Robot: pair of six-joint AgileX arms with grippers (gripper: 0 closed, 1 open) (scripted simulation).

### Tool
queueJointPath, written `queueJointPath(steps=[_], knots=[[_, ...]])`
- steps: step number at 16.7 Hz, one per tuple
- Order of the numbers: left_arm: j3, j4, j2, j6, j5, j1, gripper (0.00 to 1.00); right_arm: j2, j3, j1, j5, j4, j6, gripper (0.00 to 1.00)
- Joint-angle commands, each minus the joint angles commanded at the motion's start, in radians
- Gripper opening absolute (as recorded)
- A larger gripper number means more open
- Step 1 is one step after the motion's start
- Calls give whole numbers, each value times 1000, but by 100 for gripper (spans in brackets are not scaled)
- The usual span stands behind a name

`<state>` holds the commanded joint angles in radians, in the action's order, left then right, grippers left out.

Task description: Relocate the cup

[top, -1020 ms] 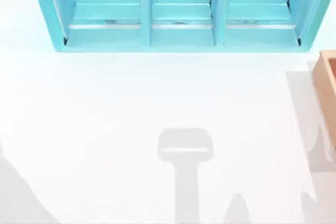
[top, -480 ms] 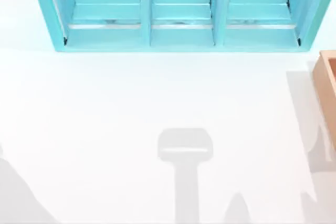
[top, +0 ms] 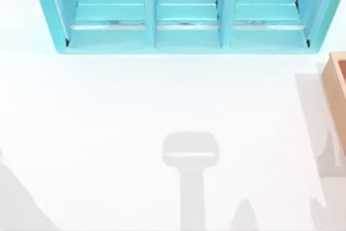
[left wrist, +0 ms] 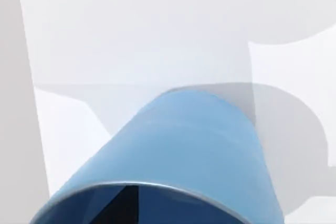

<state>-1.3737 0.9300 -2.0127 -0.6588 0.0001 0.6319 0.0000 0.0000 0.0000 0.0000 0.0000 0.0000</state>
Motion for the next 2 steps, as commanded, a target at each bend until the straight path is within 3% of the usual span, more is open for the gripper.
queueJointPath(steps=[2], knots=[[0,0,0,0,0,0,100,0,0,0,0,0,0,100]])
